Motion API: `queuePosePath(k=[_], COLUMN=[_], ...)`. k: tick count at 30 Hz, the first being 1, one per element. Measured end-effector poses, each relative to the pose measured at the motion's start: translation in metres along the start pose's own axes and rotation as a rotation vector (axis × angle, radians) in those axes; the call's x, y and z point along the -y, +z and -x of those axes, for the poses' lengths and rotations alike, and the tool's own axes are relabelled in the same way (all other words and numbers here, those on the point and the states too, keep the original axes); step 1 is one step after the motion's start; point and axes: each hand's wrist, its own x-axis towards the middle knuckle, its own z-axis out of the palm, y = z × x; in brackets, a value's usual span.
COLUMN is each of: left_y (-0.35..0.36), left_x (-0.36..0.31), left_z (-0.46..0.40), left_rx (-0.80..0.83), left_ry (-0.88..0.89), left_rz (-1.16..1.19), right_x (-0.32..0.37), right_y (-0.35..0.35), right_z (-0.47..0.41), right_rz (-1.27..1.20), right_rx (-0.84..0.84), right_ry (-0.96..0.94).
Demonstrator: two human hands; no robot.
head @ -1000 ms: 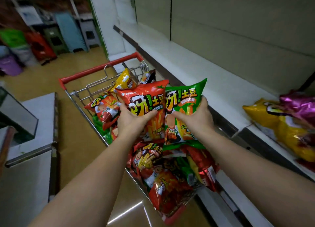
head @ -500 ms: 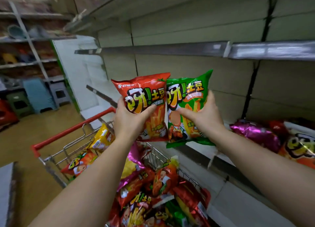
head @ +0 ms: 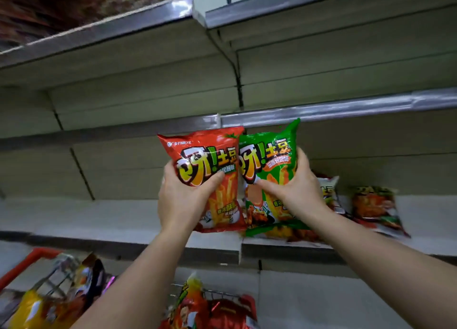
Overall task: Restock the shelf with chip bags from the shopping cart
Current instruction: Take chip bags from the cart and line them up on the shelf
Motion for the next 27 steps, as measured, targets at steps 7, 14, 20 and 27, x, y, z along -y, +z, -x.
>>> queuePosePath(k=[7, 14, 20, 27], left_y=[0.065, 0.140, 0.210, 0.291], left_x=[-0.072, -0.147, -0.219, -0.306], left_z=[0.011, 0.046, 0.103, 0.184], left_rx=[0.194, 0.382, 0.532, 0.623], left_ry=[0.090, 0.168, 0.224, 0.235], left_rz=[0.129, 0.234, 0.318, 0.414], right_x=[-0.005, -0.015, -0.035, -0.062], right_y=[-0.096, -0.205, -0.313, -0.449], right_z=[0.003, 0.020, 0.041, 0.071], right_rz=[0.127, 0.184, 0.251, 0.320], right_rx=[-0.251, -0.475, -0.631, -0.736], right_ry=[0.039, 0.062, 0.103, 0.119])
